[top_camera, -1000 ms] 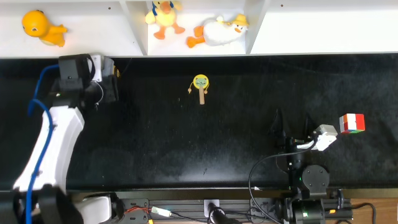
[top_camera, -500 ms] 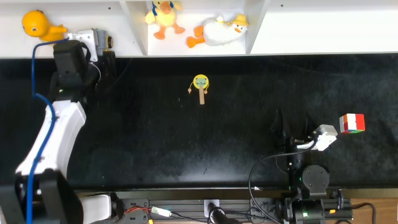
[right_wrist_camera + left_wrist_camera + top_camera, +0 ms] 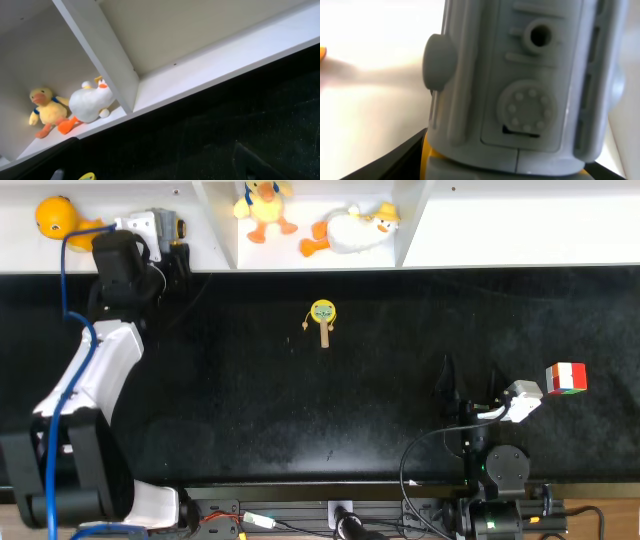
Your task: Store Toys
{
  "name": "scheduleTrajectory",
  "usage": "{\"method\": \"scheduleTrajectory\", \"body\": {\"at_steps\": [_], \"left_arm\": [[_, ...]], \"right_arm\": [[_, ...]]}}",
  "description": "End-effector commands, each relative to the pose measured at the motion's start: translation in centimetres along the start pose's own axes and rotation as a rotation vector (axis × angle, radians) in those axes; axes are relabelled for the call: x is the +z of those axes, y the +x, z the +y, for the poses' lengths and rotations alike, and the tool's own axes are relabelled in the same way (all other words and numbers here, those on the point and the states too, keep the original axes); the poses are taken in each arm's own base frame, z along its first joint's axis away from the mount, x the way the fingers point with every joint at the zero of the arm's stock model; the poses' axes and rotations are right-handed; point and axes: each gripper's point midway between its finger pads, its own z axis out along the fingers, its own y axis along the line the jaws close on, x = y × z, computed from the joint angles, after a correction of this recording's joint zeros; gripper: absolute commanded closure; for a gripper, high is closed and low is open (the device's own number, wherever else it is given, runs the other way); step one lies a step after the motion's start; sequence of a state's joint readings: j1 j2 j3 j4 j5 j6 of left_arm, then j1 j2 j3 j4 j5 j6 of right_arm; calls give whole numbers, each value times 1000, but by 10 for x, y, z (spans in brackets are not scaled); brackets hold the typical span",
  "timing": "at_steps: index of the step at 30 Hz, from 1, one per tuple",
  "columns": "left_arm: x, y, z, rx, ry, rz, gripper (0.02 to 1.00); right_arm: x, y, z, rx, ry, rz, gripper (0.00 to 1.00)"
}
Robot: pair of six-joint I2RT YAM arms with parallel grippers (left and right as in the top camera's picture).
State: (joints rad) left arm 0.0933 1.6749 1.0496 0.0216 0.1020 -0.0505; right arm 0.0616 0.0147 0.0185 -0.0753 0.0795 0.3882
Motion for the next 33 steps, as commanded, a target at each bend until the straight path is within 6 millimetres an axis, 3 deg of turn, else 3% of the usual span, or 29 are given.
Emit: {"method": "scheduleTrajectory", "body": {"at_steps": [1, 7, 13, 15, 17, 20, 22, 24, 33], "left_arm": [[10, -20, -3, -1, 22, -17, 682], [25, -17, -2, -4, 21, 9, 682], [26, -15, -1, -5, 20, 17, 669], [26, -14, -1, -6, 20, 21, 586], [26, -12, -2, -6, 20, 28, 373], [26, -11, -2, -7, 19, 32, 207], [26, -11, -2, -7, 20, 32, 154], [26, -11, -2, -7, 20, 32, 18], [20, -15, -13, 7, 32, 28, 20]], "right_arm": [[0, 3, -1, 0, -3, -1, 7], [0, 3, -1, 0, -3, -1, 5], [0, 3, 0, 0, -3, -1, 5], [0, 3, 0, 1, -3, -1, 7], [0, 3, -1, 0, -3, -1, 7], [0, 3, -1, 1, -3, -1, 7], [0, 3, -1, 1, -3, -1, 7], [0, 3, -1, 0, -3, -1, 5], [0, 3, -1, 0, -3, 0, 7]]}}
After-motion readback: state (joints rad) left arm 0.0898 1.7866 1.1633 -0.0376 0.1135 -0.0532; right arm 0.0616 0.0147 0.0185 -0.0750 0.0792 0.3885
